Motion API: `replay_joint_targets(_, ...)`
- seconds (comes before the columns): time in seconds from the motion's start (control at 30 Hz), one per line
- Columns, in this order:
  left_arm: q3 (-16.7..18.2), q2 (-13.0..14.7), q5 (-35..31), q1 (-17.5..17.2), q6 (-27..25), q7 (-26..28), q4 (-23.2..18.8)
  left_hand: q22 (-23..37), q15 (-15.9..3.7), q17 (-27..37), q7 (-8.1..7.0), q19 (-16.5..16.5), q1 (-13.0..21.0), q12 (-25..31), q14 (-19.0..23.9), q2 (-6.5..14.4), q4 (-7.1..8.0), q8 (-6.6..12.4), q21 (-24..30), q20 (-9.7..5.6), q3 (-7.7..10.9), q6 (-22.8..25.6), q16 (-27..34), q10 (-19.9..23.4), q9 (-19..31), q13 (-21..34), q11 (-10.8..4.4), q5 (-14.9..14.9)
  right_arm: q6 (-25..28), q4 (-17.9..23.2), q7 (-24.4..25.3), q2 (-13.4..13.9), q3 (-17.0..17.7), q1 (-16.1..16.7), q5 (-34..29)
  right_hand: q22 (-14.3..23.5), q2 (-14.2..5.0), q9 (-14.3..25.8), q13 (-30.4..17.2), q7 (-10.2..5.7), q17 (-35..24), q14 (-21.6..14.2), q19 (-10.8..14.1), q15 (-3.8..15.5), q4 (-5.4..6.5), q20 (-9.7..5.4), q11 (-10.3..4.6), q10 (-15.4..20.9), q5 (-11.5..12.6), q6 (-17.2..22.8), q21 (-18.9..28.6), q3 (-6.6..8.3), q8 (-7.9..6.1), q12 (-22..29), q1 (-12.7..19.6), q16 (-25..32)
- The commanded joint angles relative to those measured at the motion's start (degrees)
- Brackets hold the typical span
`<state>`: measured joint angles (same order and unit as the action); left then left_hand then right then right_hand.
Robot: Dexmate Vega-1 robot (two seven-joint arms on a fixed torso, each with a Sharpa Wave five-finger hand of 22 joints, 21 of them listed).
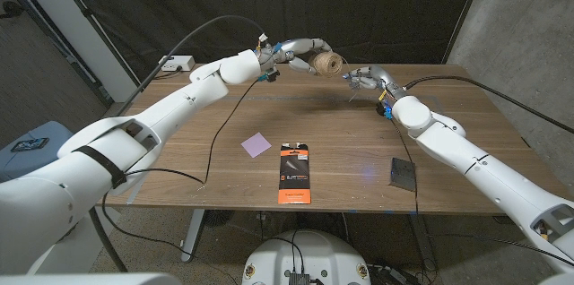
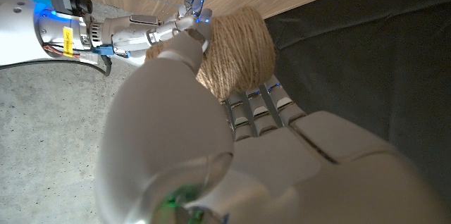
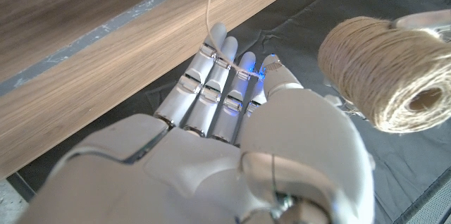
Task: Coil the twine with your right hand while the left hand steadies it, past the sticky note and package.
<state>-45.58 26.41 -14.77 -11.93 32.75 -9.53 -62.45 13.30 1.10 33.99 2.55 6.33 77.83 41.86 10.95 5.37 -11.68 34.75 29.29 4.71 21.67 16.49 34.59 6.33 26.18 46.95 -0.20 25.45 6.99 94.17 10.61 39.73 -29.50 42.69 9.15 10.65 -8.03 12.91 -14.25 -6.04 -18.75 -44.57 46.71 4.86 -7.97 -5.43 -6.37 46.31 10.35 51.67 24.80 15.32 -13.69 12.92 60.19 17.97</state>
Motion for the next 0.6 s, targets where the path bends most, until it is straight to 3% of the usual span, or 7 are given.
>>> replay_joint_targets(0.03, -0.05, -0.41, -0.25, 0.69, 0.97, 1.28, 1.76, 0.08, -0.33, 0.95, 0.64, -0.17, 0.02, -0.08, 0.32, 1.07, 2.21, 0.47, 0.57, -0.22, 2.84, 2.85, 0.38, 0.45, 0.76, 0.17, 0.07, 0.23, 0.55, 0.85, -0.14, -0.49, -0.54, 0.37, 0.07, 0.20, -0.71, 0.21, -0.24, 0.16, -0.29, 0.47, -0.42, 7.61, -0.10, -5.02, 0.02, -0.22, 0.05, -0.03, 0.22, 0.03, 0.16, -0.05, 0.26, 0.03)
replay_joint_targets(0.6, -0.40, -0.74, -0.22, 1.39, 2.32, 2.27, 3.69, 0.06, -0.15, 1.07, 0.79, -0.31, 0.19, -0.12, 0.22, 1.53, 2.33, 0.40, 0.79, -0.16, 3.07, 2.72, 0.40, 0.42, 0.81, 0.21, 0.10, 0.22, 1.65, 2.25, -0.07, -0.46, -1.43, 0.79, -0.81, 0.18, -0.68, 0.23, -0.26, 0.10, -0.44, 0.62, -0.55, 7.49, -0.15, -5.00, 0.07, -0.36, 0.01, -0.14, 0.30, -0.10, 0.23, -0.18, 0.33, 0.05)
